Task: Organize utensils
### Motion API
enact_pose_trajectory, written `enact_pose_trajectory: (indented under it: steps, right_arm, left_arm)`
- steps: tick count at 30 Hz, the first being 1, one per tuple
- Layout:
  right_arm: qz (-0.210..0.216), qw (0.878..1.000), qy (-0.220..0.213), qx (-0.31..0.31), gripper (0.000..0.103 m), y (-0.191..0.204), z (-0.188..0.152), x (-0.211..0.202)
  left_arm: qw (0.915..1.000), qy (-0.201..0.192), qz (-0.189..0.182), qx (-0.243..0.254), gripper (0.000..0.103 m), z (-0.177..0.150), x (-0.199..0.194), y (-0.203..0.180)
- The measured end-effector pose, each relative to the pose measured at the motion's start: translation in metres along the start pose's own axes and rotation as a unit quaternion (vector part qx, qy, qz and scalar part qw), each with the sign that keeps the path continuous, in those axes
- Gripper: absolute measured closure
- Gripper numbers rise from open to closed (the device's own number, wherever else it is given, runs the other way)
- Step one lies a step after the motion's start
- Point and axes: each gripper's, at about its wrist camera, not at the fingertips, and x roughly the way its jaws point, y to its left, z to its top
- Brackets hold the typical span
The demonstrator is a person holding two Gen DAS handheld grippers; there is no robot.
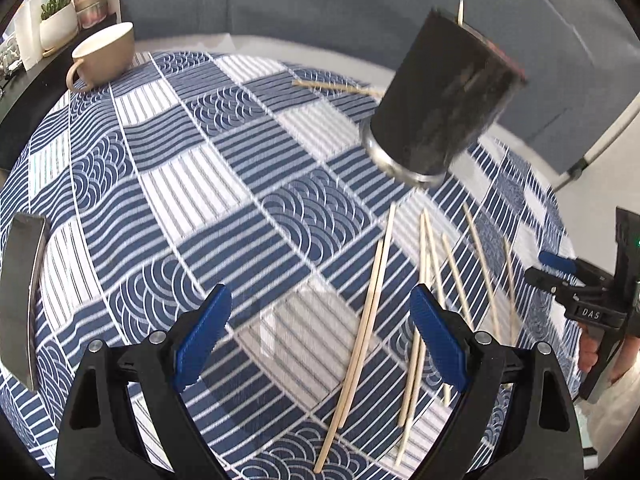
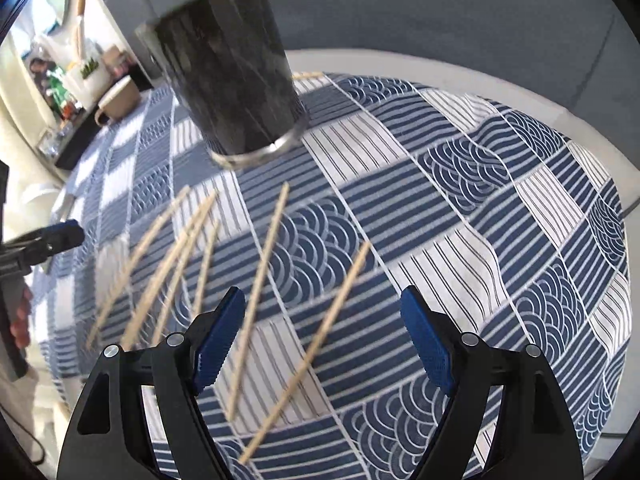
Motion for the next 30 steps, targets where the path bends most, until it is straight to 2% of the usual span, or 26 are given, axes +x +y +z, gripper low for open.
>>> enact_pose_trajectory:
  steps: [10,20,26,30]
  right_arm:
    - [-0.035,0.999,0.037,-0.01,0.027,-0.001,-0.029,0.021]
    - [-0.026,0.999,0.021,-0.014,0.025,-0.003,-0.032,0.012]
    - [-0.038,0.999,-0.011,-0.02,0.025,-0.024,0.007,0.002]
    - [-0.031,0.998,-0.036,-0.034,0.025,-0.038,0.055,0.004]
  left_arm:
    - [0.9988,0.044,0.022,0.006,0.014,-0.027,0.017,0.004]
    - [0.9983,0.055,0.021,-0.002,0.014,-0.039,0.018,0.008]
    - [0.9979,0.059,0.026,0.005,0.014,-0.029,0.015,0.016]
    - [0.9983,0.051,0.027,0.001,0.014,-0.009,0.016,0.025]
